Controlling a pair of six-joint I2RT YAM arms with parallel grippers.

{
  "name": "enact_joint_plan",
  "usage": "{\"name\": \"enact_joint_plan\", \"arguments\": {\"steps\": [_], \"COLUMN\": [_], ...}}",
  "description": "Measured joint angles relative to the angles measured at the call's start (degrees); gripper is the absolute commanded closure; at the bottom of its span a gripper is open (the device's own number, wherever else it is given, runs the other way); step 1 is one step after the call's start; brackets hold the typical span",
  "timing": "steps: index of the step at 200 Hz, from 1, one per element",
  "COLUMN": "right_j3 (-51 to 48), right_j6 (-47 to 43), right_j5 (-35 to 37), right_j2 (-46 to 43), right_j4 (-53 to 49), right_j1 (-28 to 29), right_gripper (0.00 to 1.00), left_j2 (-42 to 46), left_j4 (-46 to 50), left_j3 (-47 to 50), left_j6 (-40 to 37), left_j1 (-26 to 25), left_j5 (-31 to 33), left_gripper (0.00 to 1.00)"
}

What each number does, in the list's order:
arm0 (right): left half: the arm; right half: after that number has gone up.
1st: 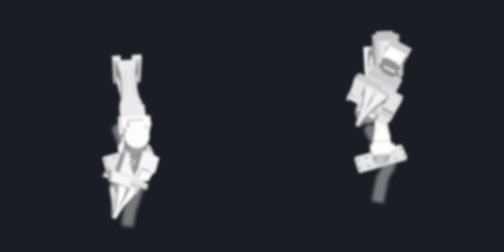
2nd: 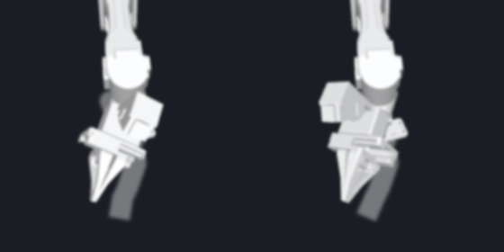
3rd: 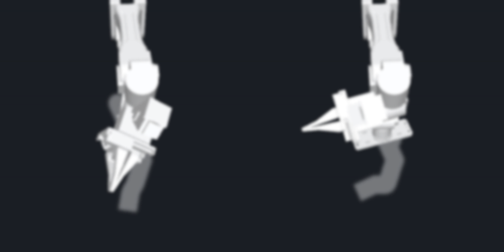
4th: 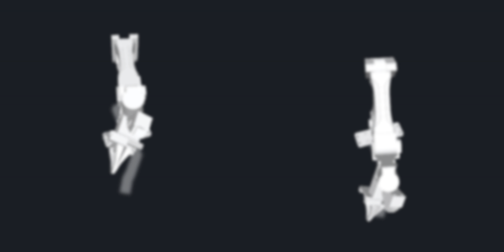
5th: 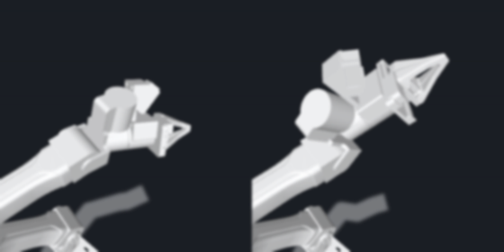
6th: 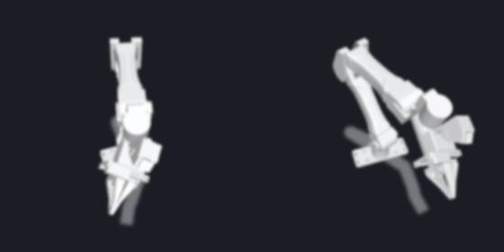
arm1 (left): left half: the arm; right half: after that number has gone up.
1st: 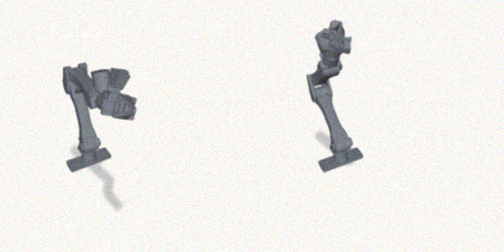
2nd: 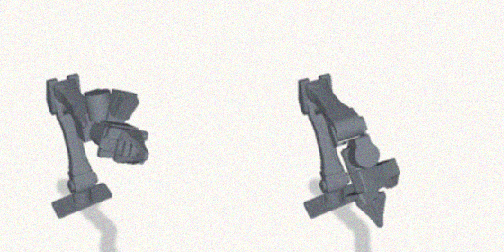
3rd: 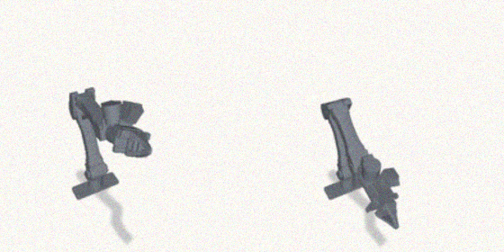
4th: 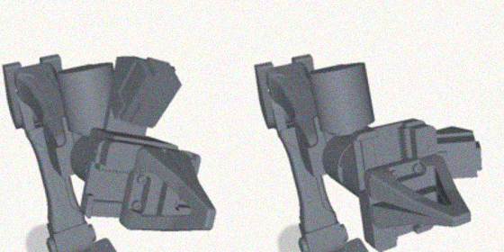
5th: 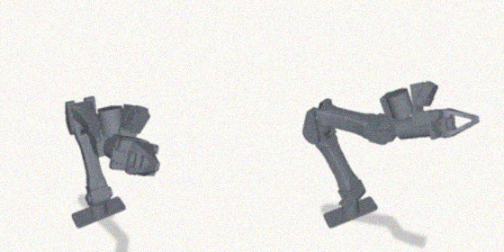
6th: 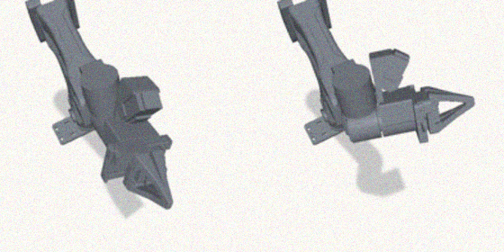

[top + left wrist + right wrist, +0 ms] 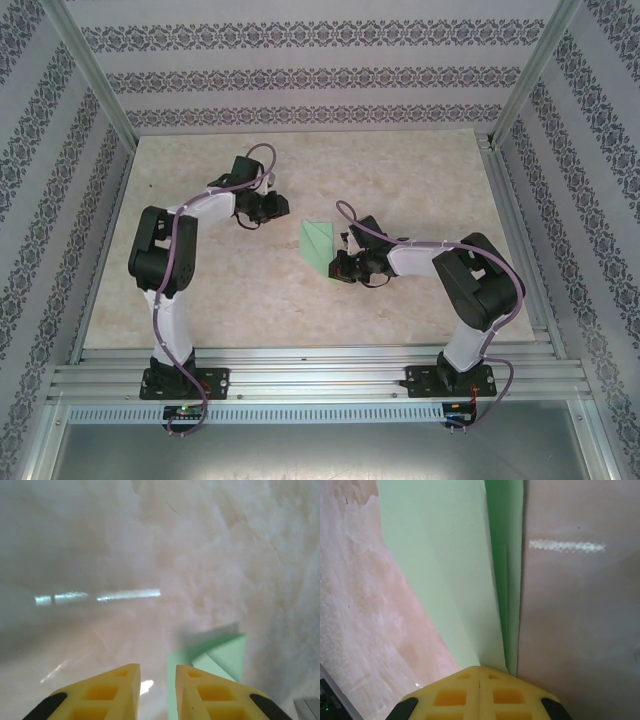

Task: Fold a paper plane with a square sheet of paper (fold left side to right side)
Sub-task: Fourth fold the wing at the center of the table.

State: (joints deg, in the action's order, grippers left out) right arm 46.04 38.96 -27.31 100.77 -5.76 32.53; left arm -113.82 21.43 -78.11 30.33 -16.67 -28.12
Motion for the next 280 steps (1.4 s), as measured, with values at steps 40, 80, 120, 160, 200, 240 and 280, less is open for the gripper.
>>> {"name": "enact_joint_plan", "arguments": {"steps": [40, 80, 120, 160, 200, 240, 280], "right_j3": [0.11, 0.46, 0.96, 1.01, 0.83, 4.61, 10.71], "right_j6": [0.0, 0.0, -0.02, -0.07, -0.35, -1.4, -1.77], "right_j5": [0.0, 0.02, 0.04, 0.09, 0.24, 0.24, 0.57], "right_j2": [0.0, 0.02, 0.04, -0.33, -3.43, -4.2, 2.14], "right_j4": [-0.26, -1.03, -2.16, -2.54, -5.9, -6.4, -4.94], "right_j1": [0.0, 0.0, 0.0, 0.0, -0.07, -0.07, -0.07], "right_gripper": [1.0, 1.0, 1.0, 1.0, 1.0, 1.0, 1.0], "left_j2": [5.11, -0.9, -6.29, -9.44, -8.79, -7.43, -7.13], "left_j4": [-6.03, -7.67, -6.43, -5.51, -7.54, -12.02, -13.6], "left_j3": [5.46, 3.19, -0.17, -3.69, -1.84, 1.77, 2.73], "left_j6": [2.16, 3.17, 2.8, 1.36, 0.94, 1.01, 1.22], "left_j1": [-9.46, -13.53, -13.03, -13.03, -13.03, -13.03, -13.05], "left_j5": [-3.23, -3.43, -0.7, 1.25, 1.64, 1.64, 1.64], "left_gripper": [0.76, 0.79, 0.79, 0.8, 0.8, 0.8, 0.81]}}
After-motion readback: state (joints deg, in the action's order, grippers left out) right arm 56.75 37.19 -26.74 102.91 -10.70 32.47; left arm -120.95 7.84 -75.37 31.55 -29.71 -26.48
